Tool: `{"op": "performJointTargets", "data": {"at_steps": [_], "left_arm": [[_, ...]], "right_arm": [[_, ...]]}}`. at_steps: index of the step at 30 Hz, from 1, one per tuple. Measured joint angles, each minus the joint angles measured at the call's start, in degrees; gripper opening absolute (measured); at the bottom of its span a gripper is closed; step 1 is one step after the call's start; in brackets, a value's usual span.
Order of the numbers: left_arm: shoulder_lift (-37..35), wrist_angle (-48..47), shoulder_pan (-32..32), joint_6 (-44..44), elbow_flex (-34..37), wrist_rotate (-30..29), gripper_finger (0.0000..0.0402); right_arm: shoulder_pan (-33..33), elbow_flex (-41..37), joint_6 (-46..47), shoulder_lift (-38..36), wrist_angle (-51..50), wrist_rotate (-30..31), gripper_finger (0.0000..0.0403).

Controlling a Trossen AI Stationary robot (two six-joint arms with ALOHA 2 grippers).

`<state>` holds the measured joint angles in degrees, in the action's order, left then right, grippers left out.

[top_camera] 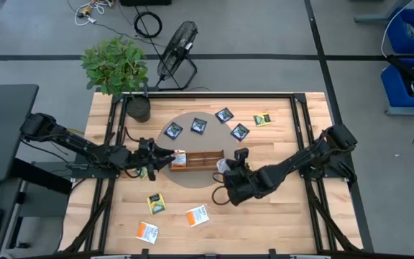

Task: Pick & Place Tea
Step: Put the bottom right orange tea bag into the left compartment of the wooden organizer

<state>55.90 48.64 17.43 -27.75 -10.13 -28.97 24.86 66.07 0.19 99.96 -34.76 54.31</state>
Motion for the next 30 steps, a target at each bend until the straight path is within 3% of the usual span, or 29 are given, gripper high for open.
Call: {"op": "performJointTargets", "data": {"at_steps": [7,17,23,30], "left_arm": [[4.5,-0.5,-2.7,1.0,-4.4,-3.8,0.0161],[13.8,-0.4,-7.0,1.4,-13.3,5.3,0.0161],[20.6,-1.4,-9.3,0.0,-18.5,14.1,0.0161],[23.6,-1.5,-10.2,-1.6,-20.0,14.2,0.0161]], "right_arm": [[-3.3,2.7,-12.6,0.0,2.5,0.8,0.0000],[-4.9,5.6,-26.1,-0.1,8.3,1.8,0.0000],[-4.9,5.6,-33.0,-0.1,12.4,1.8,0.0000],[-4.8,5.6,-33.6,-0.1,12.3,1.8,0.0000]]}}
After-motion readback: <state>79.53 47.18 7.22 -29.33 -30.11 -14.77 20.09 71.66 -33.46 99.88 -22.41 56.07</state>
